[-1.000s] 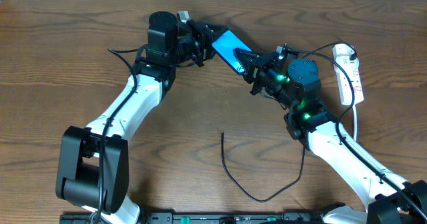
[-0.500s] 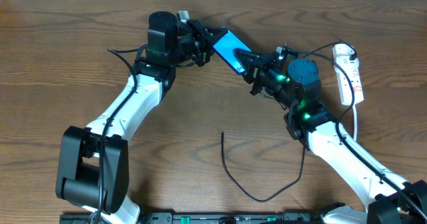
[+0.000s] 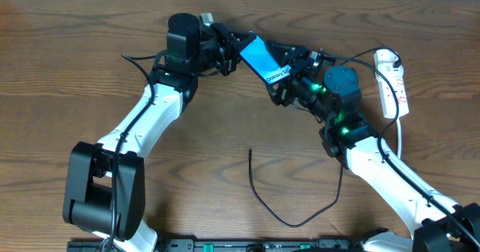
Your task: Plug charger to phone and switch on socket
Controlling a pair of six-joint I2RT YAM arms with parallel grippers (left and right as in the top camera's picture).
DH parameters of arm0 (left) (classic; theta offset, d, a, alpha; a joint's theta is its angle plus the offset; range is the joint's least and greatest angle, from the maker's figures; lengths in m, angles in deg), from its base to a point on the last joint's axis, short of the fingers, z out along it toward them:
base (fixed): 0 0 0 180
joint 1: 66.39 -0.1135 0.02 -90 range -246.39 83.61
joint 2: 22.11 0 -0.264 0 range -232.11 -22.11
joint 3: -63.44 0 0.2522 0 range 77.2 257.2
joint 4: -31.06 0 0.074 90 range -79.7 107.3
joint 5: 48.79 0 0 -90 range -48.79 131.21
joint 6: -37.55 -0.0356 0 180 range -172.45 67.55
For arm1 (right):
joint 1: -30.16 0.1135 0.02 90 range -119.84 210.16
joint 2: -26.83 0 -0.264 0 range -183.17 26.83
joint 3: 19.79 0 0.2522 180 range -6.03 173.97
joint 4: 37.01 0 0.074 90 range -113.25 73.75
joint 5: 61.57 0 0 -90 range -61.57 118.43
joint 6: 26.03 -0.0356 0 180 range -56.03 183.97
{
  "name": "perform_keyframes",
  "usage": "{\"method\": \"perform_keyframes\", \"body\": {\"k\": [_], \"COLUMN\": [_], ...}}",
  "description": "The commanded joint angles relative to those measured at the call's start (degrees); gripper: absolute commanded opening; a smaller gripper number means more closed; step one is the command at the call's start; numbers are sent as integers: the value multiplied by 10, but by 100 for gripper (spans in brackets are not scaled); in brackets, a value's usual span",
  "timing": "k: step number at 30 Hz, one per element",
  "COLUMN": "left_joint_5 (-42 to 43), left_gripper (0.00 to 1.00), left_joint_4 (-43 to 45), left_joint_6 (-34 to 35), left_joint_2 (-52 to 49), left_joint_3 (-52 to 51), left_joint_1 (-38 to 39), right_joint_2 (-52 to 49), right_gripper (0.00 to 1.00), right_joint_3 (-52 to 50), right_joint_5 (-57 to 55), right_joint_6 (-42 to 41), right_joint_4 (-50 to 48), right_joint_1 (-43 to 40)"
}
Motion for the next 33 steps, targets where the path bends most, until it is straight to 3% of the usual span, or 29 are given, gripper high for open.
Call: {"method": "perform_keyframes", "body": {"k": [1,11,18,25,33], "left_joint_5": [1,2,72,171,277], "left_gripper": [7,7,8,7,7], "left_joint_4": [8,-19,-42,-42,-43], "left_joint_6": [-5,-7,-17,-98,-243], "left_joint_2": [17,17,17,17,17], "left_joint_3": [0,0,0,0,-1], "left_joint_1": [0,-56,-132,-221,-278], "right_joint_2": [-3,-3,-3,-3,-3], "right_gripper": [99,99,99,99,99], "right_joint_3": [10,10,10,10,10], "right_joint_5": [-4,-4,-4,2,38], "right_joint_6": [2,2,25,96,209], "right_joint_4": [0,0,7,39,38], "right_joint_1": [4,2,1,-17,-19]}}
